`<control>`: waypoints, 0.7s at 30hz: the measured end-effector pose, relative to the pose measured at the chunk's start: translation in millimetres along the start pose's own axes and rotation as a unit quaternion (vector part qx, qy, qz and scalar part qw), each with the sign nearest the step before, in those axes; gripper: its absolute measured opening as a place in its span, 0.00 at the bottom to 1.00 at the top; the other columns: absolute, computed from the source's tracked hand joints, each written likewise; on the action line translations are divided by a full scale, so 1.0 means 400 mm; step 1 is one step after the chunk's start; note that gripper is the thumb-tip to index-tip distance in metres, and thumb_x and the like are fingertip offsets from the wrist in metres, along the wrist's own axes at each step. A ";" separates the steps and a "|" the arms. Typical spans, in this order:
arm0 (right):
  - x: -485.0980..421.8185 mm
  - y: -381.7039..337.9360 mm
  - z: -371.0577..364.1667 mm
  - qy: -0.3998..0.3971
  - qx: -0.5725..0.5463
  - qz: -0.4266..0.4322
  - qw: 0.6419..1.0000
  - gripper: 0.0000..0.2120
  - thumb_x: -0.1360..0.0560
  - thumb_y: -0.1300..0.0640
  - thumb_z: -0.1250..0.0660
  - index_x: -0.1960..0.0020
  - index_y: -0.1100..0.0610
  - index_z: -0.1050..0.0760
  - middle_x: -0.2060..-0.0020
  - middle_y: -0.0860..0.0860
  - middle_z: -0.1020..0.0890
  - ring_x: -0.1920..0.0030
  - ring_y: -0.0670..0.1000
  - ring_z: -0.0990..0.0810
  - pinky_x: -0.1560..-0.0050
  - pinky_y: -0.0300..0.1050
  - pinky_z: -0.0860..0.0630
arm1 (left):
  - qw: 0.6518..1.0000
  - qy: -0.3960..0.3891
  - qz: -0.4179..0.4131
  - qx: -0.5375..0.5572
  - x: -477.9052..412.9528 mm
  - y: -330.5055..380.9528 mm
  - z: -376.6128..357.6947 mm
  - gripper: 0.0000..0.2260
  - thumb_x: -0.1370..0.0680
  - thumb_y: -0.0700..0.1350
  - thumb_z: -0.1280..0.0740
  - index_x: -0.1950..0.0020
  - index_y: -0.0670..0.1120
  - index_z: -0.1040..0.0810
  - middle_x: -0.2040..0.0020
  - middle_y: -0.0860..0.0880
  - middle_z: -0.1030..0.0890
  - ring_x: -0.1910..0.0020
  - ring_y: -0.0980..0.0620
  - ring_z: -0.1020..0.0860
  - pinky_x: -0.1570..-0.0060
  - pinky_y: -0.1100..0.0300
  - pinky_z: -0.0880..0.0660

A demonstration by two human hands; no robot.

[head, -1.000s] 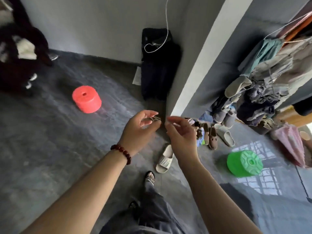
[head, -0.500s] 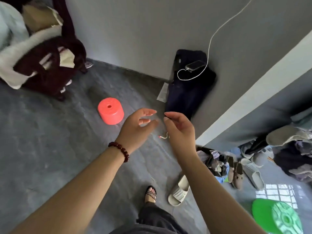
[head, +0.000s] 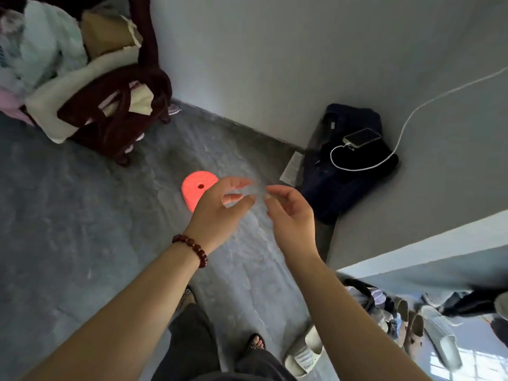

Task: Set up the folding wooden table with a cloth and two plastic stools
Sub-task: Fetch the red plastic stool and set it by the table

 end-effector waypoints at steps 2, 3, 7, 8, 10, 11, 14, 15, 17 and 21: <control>-0.043 -0.022 -0.052 -0.004 0.001 0.005 1.000 0.09 0.25 0.59 0.33 0.57 0.44 0.23 0.53 0.46 0.18 0.50 0.46 0.20 0.46 0.45 0.23 | 1.000 -0.004 -0.001 -0.002 -0.056 -0.001 0.040 0.11 0.24 0.44 0.33 0.42 0.51 0.23 0.47 0.63 0.25 0.47 0.63 0.25 0.57 0.73 0.30; -0.065 -0.033 -0.079 -0.001 -0.001 0.008 1.000 0.09 0.25 0.59 0.33 0.57 0.45 0.23 0.53 0.46 0.18 0.50 0.46 0.20 0.47 0.43 0.23 | 1.000 -0.007 -0.004 -0.004 -0.084 -0.001 0.062 0.11 0.24 0.44 0.33 0.42 0.52 0.24 0.47 0.63 0.25 0.49 0.66 0.26 0.59 0.75 0.30; -0.151 -0.082 -0.200 0.001 -0.003 0.008 1.000 0.08 0.25 0.59 0.33 0.55 0.46 0.22 0.54 0.46 0.18 0.53 0.44 0.20 0.48 0.42 0.23 | 1.000 -0.014 -0.014 -0.004 -0.200 0.013 0.166 0.10 0.24 0.43 0.33 0.46 0.54 0.24 0.48 0.63 0.24 0.51 0.65 0.26 0.62 0.79 0.29; -0.174 -0.094 -0.235 -0.002 -0.004 0.010 1.000 0.08 0.25 0.60 0.33 0.56 0.46 0.22 0.55 0.45 0.18 0.54 0.43 0.20 0.49 0.42 0.23 | 1.000 -0.010 -0.017 -0.002 -0.232 0.014 0.197 0.10 0.25 0.43 0.32 0.47 0.56 0.24 0.48 0.62 0.23 0.49 0.62 0.24 0.57 0.75 0.27; -0.222 -0.119 -0.307 -0.004 -0.011 0.017 1.000 0.09 0.26 0.61 0.33 0.56 0.47 0.22 0.56 0.44 0.18 0.56 0.42 0.21 0.51 0.40 0.24 | 1.000 -0.006 -0.019 0.006 -0.298 0.015 0.258 0.10 0.25 0.42 0.31 0.49 0.57 0.24 0.46 0.59 0.21 0.45 0.56 0.23 0.46 0.62 0.25; -0.245 -0.130 -0.342 -0.001 -0.016 0.021 1.000 0.09 0.26 0.61 0.33 0.56 0.47 0.22 0.56 0.44 0.18 0.56 0.42 0.21 0.51 0.40 0.24 | 1.000 -0.007 -0.019 0.012 -0.329 0.015 0.288 0.10 0.25 0.41 0.31 0.50 0.56 0.24 0.45 0.56 0.21 0.44 0.55 0.23 0.44 0.58 0.26; -0.300 -0.155 -0.442 0.007 -0.028 0.029 0.999 0.08 0.26 0.61 0.33 0.56 0.48 0.22 0.56 0.43 0.18 0.55 0.42 0.21 0.50 0.40 0.24 | 0.999 -0.008 -0.033 0.009 -0.408 0.009 0.373 0.10 0.25 0.40 0.31 0.50 0.56 0.24 0.45 0.55 0.22 0.44 0.54 0.23 0.45 0.60 0.27; -0.314 -0.158 -0.471 0.005 -0.029 0.030 0.999 0.08 0.25 0.61 0.33 0.56 0.48 0.22 0.56 0.42 0.18 0.55 0.42 0.21 0.49 0.41 0.24 | 0.999 -0.009 -0.037 0.004 -0.430 0.004 0.397 0.10 0.25 0.41 0.32 0.49 0.56 0.24 0.45 0.56 0.22 0.45 0.55 0.23 0.46 0.63 0.27; -0.342 -0.163 -0.520 -0.002 -0.027 0.028 0.999 0.09 0.25 0.61 0.33 0.57 0.46 0.23 0.57 0.41 0.19 0.54 0.42 0.21 0.49 0.41 0.24 | 0.999 -0.006 -0.041 0.000 -0.473 -0.006 0.437 0.10 0.25 0.41 0.32 0.47 0.54 0.23 0.44 0.56 0.22 0.45 0.57 0.23 0.49 0.68 0.29; -0.407 -0.167 -0.581 -0.003 -0.014 0.020 1.000 0.09 0.25 0.60 0.33 0.57 0.45 0.23 0.57 0.42 0.19 0.55 0.41 0.21 0.50 0.40 0.24 | 0.999 -0.008 -0.036 0.000 -0.545 -0.013 0.481 0.10 0.24 0.42 0.33 0.45 0.53 0.24 0.46 0.60 0.23 0.47 0.63 0.25 0.54 0.75 0.31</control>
Point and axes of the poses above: each hand's wrist, its own x-axis away from the middle knuckle, its own z-axis out of the back of the hand, y = z × x, the point moved 1 cm from there along -x, towards the middle knuckle
